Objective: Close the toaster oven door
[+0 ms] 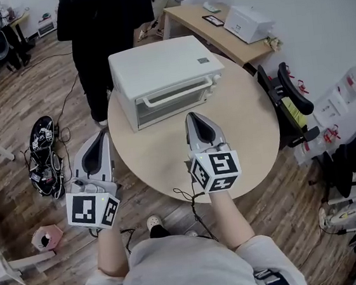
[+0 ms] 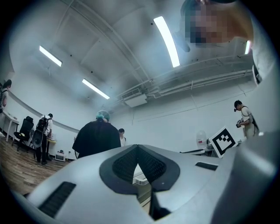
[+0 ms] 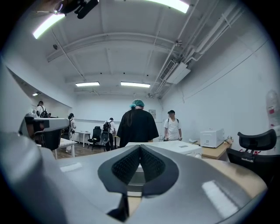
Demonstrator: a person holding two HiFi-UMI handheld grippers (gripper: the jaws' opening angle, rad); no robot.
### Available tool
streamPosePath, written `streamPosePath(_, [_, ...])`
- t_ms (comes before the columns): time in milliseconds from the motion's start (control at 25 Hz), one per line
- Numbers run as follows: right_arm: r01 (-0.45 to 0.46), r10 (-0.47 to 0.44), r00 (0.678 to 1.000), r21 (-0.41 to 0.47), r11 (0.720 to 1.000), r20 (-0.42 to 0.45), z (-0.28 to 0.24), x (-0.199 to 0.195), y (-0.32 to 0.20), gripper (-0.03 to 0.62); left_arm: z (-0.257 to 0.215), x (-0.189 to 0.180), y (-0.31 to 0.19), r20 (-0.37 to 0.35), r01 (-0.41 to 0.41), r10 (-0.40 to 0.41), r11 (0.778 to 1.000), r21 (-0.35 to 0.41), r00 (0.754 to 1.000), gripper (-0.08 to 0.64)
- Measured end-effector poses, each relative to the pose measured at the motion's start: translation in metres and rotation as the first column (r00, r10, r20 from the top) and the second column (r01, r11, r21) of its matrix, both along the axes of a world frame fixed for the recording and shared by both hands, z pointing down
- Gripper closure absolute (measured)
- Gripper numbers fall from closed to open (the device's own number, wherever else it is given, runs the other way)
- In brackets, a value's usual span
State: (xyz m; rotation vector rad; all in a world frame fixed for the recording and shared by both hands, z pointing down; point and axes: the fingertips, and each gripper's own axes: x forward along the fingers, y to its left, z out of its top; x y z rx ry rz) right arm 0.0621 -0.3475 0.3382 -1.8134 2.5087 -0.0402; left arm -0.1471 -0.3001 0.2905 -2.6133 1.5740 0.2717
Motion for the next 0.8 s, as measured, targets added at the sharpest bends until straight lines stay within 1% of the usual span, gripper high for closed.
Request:
streamPosePath(240, [-0.008,0.008,1.000,0.054,0.999,0.004,-0.025,0.021,0.028,0.581,-0.008,0.014,0.018,0.008,0.004,-0.004,1.000,0.016,1.000,0.554])
streamPosePath(480, [-0.018,0.017,1.000,0.085,0.996,0.015,-0.042,0.044,0.054,0.581,-0.017,0.027,0.037,0.011,0.011,-0.011,0.999,0.037,1.000,0.554])
streamPosePath(800, [-0.025,0.024,1.000,0.127,0.992,0.008,-0.059,0.066,0.087,0.581,-0.025,0.040,0.064,0.002,0.027,-0.027,0.998,0.058,1.000,0.554])
